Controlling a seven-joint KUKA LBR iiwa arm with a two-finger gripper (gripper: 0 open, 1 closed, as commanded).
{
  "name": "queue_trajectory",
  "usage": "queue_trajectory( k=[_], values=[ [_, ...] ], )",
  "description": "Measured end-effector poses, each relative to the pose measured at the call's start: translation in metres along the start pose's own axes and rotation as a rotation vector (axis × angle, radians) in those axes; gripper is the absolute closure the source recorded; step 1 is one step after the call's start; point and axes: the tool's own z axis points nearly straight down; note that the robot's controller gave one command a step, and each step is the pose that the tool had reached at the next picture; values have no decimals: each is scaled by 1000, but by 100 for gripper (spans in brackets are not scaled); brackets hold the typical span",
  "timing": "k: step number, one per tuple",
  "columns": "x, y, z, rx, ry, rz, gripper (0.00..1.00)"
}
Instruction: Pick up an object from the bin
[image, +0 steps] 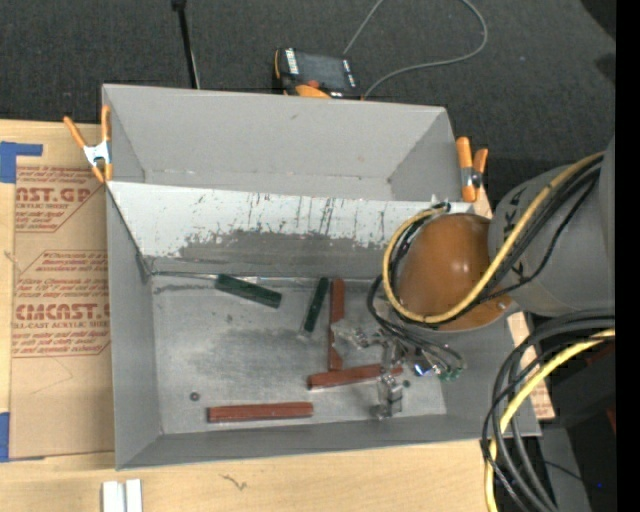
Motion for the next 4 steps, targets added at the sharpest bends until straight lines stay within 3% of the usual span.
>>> queue_trajectory(
  k=[1, 2, 3, 4],
  values=[
    [-37, 29, -62, 1, -6, -13, 0],
    [-6, 3, 1, -1, -1, -96, 0],
    [-8, 2, -2, 2, -5, -96, 100],
    [-6, 3, -1, -1, 2, -97, 0]
  ],
)
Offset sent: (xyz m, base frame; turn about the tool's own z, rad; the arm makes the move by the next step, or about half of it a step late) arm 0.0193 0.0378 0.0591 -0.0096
